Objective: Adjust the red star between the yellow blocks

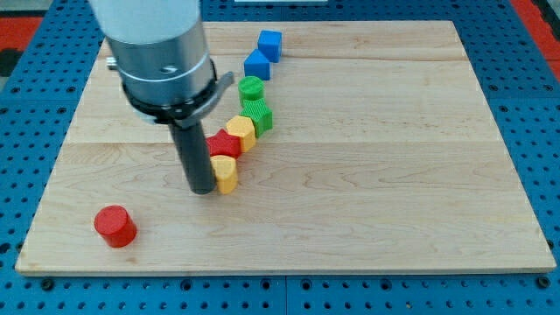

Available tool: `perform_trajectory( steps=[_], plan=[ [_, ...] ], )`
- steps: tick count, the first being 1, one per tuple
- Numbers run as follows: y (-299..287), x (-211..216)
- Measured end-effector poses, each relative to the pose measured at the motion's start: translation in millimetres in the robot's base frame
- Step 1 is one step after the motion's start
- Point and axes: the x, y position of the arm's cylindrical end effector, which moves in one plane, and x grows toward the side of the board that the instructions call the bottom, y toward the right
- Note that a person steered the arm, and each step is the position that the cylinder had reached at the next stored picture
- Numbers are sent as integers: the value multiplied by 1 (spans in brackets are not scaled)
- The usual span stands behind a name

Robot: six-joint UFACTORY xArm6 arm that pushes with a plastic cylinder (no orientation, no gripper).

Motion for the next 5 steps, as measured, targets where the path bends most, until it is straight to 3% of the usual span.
perform_trajectory(
  steps=[2, 4, 5],
  plan=[
    [-3, -8],
    [-48, -12],
    [-48, -32]
  ],
)
